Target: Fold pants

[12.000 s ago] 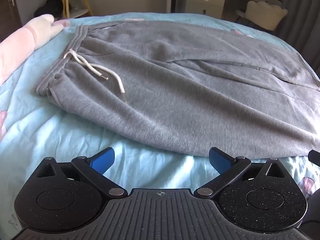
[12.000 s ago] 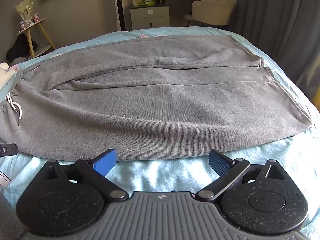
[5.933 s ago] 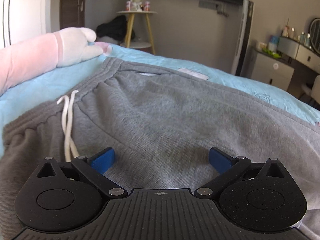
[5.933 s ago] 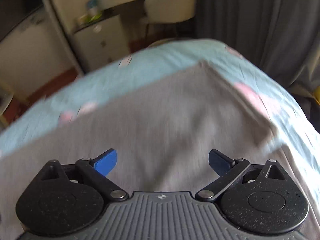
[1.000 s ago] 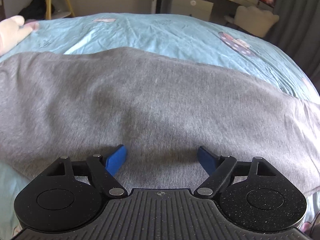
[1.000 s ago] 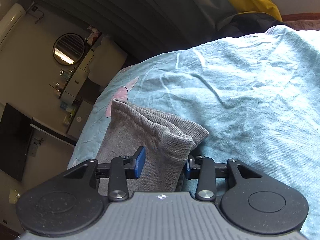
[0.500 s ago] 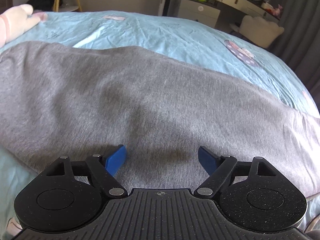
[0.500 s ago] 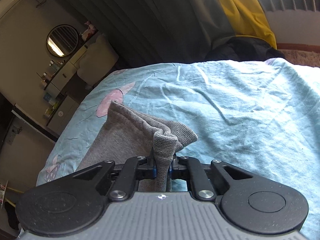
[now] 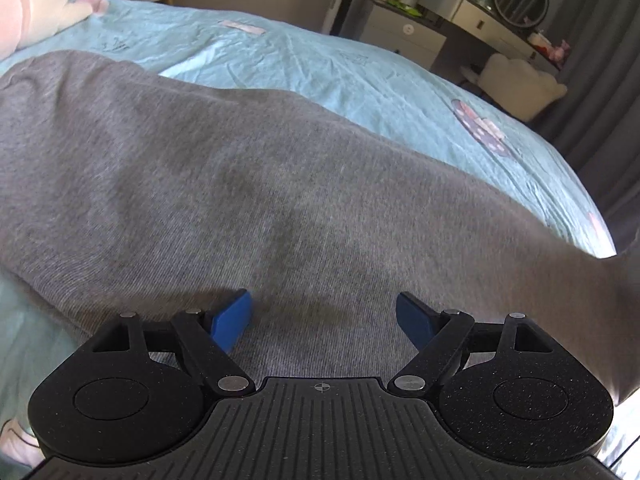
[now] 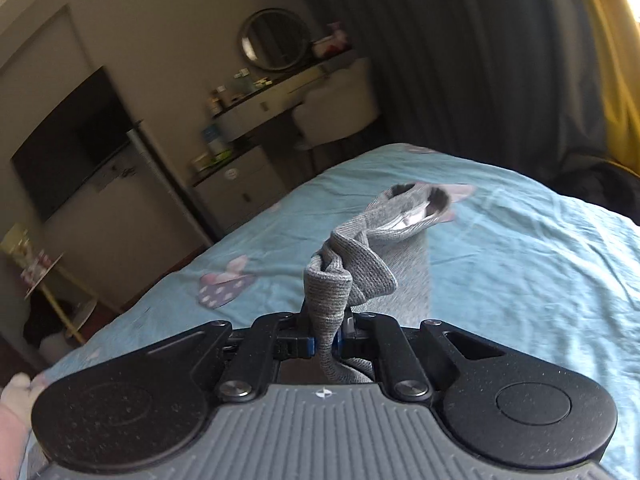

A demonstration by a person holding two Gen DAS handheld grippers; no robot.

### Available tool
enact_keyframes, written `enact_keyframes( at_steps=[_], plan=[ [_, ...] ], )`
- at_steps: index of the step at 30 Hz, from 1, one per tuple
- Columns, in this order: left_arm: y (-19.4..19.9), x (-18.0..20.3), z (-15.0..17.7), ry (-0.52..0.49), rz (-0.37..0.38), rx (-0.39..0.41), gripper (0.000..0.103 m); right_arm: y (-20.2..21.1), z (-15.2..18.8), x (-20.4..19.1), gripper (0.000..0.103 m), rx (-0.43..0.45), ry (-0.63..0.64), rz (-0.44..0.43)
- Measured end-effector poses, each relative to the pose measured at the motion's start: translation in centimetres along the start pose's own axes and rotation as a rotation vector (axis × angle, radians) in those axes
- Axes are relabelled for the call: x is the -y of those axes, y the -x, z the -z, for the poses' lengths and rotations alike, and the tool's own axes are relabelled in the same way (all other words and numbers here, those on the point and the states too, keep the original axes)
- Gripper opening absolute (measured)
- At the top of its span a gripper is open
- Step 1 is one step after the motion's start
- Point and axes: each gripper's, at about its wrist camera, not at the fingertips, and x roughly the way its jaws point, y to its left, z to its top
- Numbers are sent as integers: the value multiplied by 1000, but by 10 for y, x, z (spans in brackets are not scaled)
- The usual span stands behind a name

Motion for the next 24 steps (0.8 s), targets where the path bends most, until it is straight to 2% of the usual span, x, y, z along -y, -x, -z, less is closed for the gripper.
enact_keyframes(
  at_steps=[5, 8, 10, 11, 12, 14, 15, 16, 18, 20, 21, 23, 24],
  plan=[
    [6, -8, -1, 54, 16, 7, 85, -16, 63, -80, 9, -140, 198, -148],
    [9, -10, -1, 65, 22, 13, 85, -32, 113, -100, 16, -298, 225, -191],
    [9, -11, 0, 60, 25, 11, 85, -41, 134, -104, 29, -394, 228, -177],
    [9, -10, -1, 56, 26, 11, 85, -40, 136, -105, 29, -402, 233, -170],
    [9, -9, -1, 51, 28, 10, 85, -36, 133, -105, 33, -403, 226, -183],
    [9, -6, 0, 33, 29, 10, 85, -27, 116, -93, 49, -380, 152, -232],
    [8, -5, 0, 24, 30, 10, 86, -21, 107, -85, 64, -351, 104, -249],
    [7, -3, 0, 15, 29, 10, 86, -15, 100, -76, 70, -311, 52, -257],
    [6, 1, 1, -2, 32, 4, 86, -6, 92, -58, 70, -260, -10, -245],
    [5, 5, 2, -32, 34, -1, 86, -10, 88, -38, 69, -250, -55, -181],
    [4, 7, 3, -49, 31, -4, 86, -14, 91, -29, 66, -274, -64, -124],
    [3, 12, 5, -76, 25, -10, 86, -24, 101, -15, 47, -350, -65, 0],
    [2, 13, 6, -85, 22, -11, 87, -31, 105, -8, 36, -370, -132, 17]
  ],
)
